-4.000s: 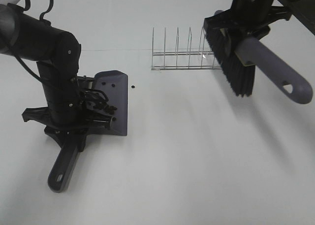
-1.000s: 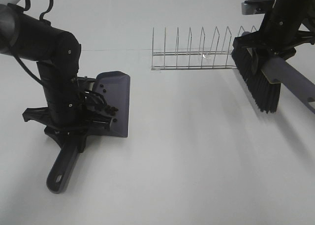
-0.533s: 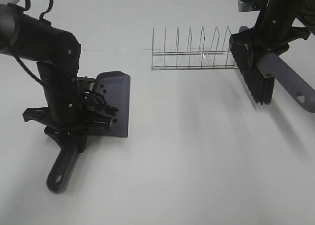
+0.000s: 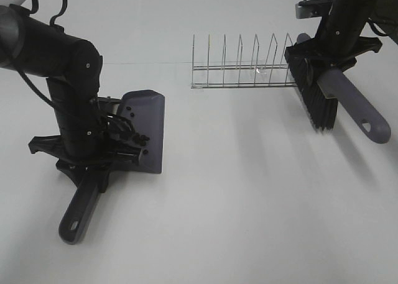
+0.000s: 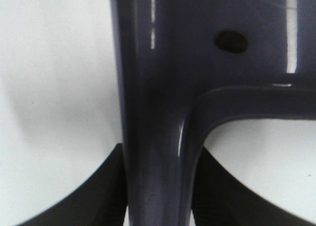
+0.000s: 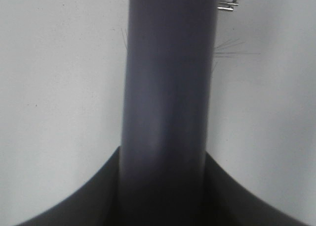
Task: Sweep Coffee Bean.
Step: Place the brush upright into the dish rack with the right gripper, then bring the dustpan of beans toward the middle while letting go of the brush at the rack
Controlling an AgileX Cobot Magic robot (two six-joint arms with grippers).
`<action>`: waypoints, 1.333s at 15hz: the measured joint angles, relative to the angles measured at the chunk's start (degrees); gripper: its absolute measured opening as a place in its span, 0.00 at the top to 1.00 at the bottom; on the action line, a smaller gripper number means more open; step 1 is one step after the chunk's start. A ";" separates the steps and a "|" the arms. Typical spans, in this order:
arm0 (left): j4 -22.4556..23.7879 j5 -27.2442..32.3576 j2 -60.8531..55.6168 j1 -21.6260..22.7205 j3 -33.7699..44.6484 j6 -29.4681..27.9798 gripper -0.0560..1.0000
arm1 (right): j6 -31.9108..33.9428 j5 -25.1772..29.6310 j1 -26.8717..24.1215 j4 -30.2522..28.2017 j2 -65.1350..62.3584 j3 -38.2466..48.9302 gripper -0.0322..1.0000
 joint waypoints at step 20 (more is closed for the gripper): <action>-4.47 0.34 0.69 -0.17 -2.41 1.03 0.64 | 1.43 10.89 0.00 3.04 9.11 -23.32 0.14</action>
